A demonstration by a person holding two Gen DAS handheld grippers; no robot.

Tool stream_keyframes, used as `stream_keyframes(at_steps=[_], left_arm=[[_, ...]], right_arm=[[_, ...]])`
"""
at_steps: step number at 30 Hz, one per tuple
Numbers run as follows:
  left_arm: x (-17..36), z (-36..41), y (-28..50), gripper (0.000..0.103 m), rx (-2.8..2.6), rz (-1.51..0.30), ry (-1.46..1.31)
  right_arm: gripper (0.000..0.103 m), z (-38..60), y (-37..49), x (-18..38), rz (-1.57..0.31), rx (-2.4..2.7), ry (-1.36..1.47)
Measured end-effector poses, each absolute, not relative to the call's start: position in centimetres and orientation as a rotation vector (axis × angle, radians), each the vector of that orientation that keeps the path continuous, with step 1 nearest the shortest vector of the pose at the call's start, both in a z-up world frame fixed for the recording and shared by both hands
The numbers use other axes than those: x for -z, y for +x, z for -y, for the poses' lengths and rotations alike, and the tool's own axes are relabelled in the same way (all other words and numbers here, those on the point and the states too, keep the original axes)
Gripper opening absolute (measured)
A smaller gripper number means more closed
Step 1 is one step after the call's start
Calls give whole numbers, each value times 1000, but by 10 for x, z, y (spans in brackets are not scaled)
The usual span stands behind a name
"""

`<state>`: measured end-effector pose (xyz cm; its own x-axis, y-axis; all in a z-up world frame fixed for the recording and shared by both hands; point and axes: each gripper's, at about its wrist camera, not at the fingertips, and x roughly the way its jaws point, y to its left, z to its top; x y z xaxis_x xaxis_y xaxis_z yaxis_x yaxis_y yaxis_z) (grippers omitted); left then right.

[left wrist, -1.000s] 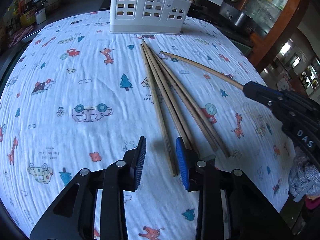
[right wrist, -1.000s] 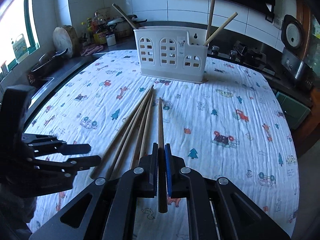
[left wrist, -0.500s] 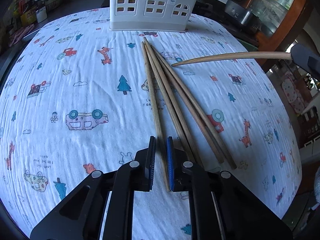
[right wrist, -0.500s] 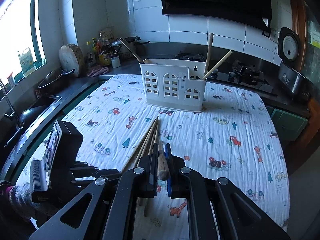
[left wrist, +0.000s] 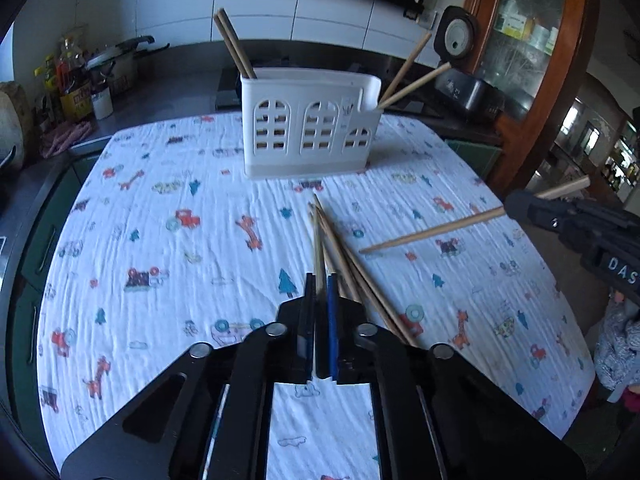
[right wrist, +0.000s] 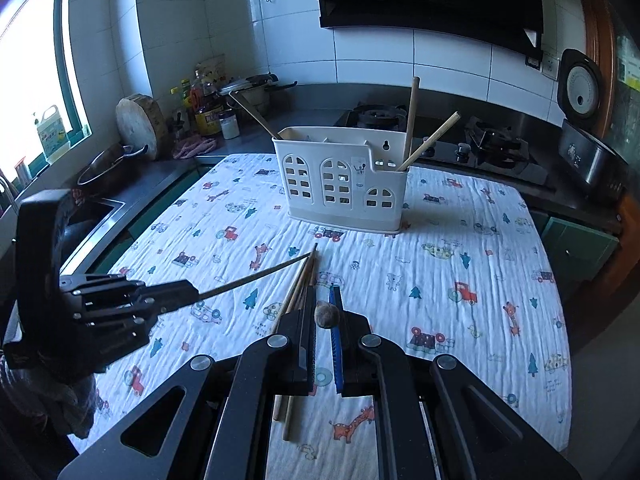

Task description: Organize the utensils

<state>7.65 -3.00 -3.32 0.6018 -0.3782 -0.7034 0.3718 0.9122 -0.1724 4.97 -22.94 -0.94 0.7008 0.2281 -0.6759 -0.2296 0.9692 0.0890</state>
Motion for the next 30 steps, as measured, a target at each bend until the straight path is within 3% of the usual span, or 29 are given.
stream_keyframes(at_steps=[7,19,21,23,27,30], left_arm=[[14,27,87,0,465,-777,7],[100,32,74,3,480,-1043,-42],[111,33,73,8,466,-1067,-49],[118,33,72,25,456,-1082,-57],[125,33,72,24,449,-1089,-68],[130,33,73,14,449,-1099,-74]], right_arm=[[7,228,64,-5,-755,-264,-17],[7,225,67,-7,-752,-272,-26],[7,224,67,-9,-748,-274,-31],[7,224,68,-10,-745,-274,-33],[7,223,69,-10,-744,-275,-36],[7,223,69,-10,-745,-275,-37]])
